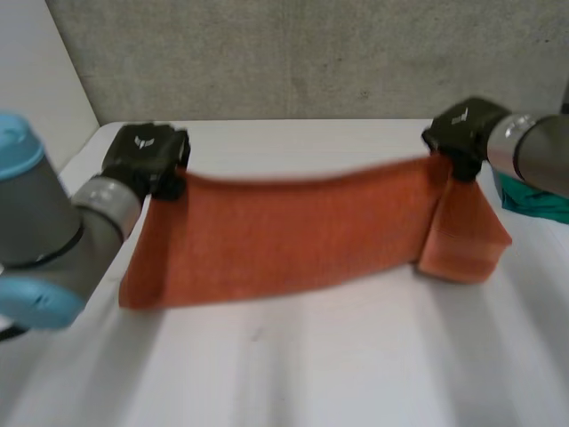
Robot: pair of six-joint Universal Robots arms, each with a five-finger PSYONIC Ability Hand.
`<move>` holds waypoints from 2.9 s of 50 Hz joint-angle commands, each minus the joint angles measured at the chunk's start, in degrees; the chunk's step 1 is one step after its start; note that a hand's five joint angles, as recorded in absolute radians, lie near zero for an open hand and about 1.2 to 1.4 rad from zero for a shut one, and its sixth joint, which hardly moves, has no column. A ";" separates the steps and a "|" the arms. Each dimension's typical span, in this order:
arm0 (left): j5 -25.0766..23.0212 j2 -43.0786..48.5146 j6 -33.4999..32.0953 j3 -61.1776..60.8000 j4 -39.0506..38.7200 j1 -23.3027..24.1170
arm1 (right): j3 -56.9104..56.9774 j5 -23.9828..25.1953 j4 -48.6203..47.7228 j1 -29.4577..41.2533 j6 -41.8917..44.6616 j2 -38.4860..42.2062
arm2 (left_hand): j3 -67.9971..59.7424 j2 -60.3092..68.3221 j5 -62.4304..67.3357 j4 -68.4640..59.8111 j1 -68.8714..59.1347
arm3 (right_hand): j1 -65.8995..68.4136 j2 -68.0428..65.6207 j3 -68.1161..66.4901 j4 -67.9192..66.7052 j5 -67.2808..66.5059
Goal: Fold the laundry.
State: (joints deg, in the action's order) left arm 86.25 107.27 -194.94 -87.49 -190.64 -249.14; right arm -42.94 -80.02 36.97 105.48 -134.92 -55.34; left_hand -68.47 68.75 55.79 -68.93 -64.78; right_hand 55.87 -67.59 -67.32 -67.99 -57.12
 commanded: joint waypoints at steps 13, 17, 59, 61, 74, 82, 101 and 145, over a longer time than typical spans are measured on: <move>4.55 -1.88 -1.58 25.63 -18.37 0.50 | 11.83 0.03 -34.79 4.65 -3.60 -4.68 | -11.53 11.25 14.21 -11.07 -15.22 | 24.13 -12.41 -12.68 -12.01 -12.88; 4.28 -5.66 -1.58 15.37 -17.93 0.33 | 9.90 5.55 -20.15 4.21 -3.51 -5.04 | -11.53 11.25 14.21 -11.07 -15.22 | 24.13 -12.41 -12.68 -12.01 -12.88; 4.46 -2.15 -1.84 -14.82 -17.58 -1.87 | -45.70 9.97 -30.97 -9.05 -31.78 -18.90 | -11.53 11.25 14.21 -11.07 -15.22 | -41.75 53.47 53.20 53.88 53.00; 4.46 -2.15 -1.76 -14.81 -17.58 -1.96 | -49.16 10.41 -32.22 -10.82 -34.35 -21.55 | -11.53 11.25 14.21 -11.07 -15.22 | -41.25 52.96 52.69 53.37 52.49; 4.81 -2.15 -1.84 -14.29 -17.84 -3.72 | -70.34 19.46 -37.57 -18.56 -31.55 -26.22 | -11.53 11.25 14.21 -11.07 -15.22 | -24.26 35.98 35.71 36.38 35.51; 4.63 -2.06 -1.41 -14.29 -17.75 -4.07 | -71.67 18.67 -45.14 -17.94 -31.90 -22.89 | -11.53 11.25 14.21 -11.07 -15.22 | -20.22 31.94 31.67 32.35 31.47; 4.37 -1.98 -1.23 -14.55 -17.67 -4.07 | -64.29 11.56 -48.66 -9.42 -37.35 -13.48 | -11.53 11.25 14.21 -11.07 -15.22 | -16.18 27.90 27.63 28.30 27.43; 0.42 -22.71 -2.02 -14.64 -0.19 -4.07 | -31.25 5.05 -13.87 -8.71 1.83 -25.07 | -11.53 11.25 14.21 -11.07 -15.22 | 24.13 -12.41 -12.68 -12.01 -12.88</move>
State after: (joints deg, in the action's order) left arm 89.55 95.61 -196.86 -103.14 -200.98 -253.05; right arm -84.98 -73.91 2.83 97.24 -153.47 -71.69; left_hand -68.54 68.82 55.75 -68.94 -64.78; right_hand 56.54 -67.49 -67.63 -68.05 -56.36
